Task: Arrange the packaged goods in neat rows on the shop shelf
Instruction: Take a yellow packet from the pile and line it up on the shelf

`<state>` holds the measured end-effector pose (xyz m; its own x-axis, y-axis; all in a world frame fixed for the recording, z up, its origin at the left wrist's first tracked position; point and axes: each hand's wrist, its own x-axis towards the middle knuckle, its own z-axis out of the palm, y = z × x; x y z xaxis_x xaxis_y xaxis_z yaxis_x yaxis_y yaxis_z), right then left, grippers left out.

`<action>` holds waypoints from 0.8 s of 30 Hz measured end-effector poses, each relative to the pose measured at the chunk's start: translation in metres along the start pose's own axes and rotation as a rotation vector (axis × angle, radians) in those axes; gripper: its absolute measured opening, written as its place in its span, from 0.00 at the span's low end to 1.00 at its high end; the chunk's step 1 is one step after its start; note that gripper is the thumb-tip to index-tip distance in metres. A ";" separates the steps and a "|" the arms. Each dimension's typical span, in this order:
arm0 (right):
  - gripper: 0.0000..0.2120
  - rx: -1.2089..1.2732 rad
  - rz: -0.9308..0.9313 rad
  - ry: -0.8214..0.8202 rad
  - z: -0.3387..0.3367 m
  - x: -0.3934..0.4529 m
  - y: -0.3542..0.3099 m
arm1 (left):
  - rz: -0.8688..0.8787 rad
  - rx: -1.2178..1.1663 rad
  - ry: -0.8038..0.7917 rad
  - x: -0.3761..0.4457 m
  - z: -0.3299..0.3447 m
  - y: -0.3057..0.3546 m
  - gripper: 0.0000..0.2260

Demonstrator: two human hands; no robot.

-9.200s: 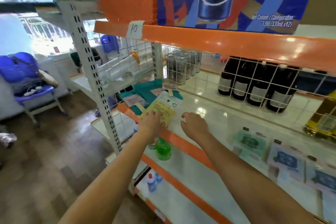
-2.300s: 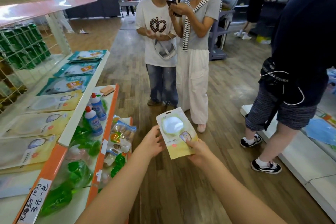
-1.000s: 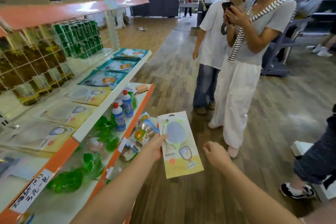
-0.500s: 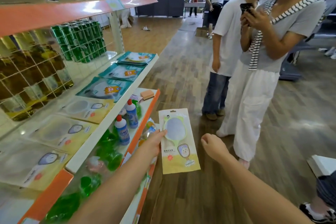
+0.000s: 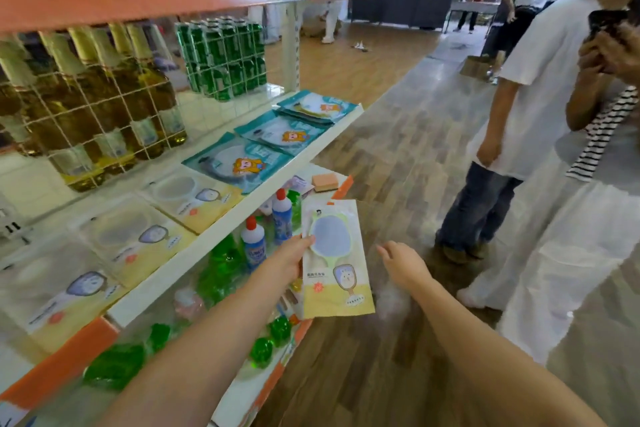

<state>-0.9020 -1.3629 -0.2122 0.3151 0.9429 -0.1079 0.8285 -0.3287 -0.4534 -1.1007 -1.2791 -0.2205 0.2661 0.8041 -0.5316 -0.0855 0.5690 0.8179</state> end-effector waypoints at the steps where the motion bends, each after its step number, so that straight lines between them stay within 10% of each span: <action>1: 0.15 -0.007 -0.014 -0.014 -0.005 0.013 -0.002 | 0.010 -0.007 0.024 0.004 0.001 0.005 0.17; 24: 0.16 0.036 -0.544 -0.174 0.016 0.145 -0.189 | 0.198 -0.227 0.499 -0.038 -0.102 0.108 0.17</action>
<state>-1.0202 -1.1637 -0.1559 -0.2361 0.9717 0.0069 0.8325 0.2059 -0.5143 -1.2177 -1.2305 -0.1345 -0.2557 0.8516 -0.4577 -0.3055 0.3780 0.8740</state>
